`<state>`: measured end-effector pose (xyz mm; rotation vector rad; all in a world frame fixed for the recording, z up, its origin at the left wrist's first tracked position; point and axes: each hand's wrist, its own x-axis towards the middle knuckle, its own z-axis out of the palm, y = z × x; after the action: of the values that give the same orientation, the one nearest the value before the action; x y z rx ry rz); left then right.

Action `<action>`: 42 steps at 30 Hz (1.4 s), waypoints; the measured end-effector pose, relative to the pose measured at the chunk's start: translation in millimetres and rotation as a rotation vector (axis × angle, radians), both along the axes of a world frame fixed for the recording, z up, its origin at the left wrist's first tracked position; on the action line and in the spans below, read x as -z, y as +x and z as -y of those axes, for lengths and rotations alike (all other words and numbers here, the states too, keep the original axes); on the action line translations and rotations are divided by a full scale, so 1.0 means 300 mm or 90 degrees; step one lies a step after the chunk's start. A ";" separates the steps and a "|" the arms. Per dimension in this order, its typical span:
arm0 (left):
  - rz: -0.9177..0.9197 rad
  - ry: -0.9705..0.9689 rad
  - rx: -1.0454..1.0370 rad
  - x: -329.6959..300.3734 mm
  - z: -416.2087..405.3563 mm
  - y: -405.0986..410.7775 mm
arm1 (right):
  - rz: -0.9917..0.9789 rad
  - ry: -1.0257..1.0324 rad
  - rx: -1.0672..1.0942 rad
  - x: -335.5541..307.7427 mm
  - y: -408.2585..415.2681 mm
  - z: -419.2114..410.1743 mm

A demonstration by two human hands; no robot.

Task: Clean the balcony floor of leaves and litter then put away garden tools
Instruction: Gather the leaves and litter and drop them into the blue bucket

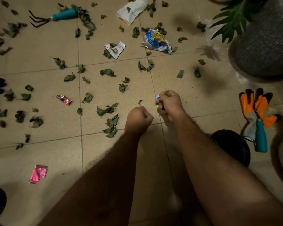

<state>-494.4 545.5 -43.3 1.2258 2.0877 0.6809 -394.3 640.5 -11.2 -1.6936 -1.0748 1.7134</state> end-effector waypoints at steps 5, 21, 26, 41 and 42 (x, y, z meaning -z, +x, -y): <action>0.203 0.023 -0.329 -0.054 -0.024 -0.105 | 0.220 0.169 -0.256 0.023 -0.074 -0.004; 0.235 0.121 -0.511 -0.074 0.059 -0.406 | -0.052 0.014 -0.245 0.020 -0.296 -0.039; 0.078 0.099 -0.492 -0.080 0.138 -0.470 | -0.373 -0.250 -0.203 0.068 -0.288 -0.022; -0.081 -0.038 -0.401 -0.001 0.291 -0.426 | -0.366 -0.187 -0.234 0.066 -0.384 0.030; -0.090 -0.034 -0.376 0.000 0.285 -0.421 | -0.337 -0.150 -0.268 0.059 -0.391 0.022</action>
<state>-620.6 459.9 -43.3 0.6287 2.5943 0.7992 -511.6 633.8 -28.8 -1.0633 -1.0441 2.4549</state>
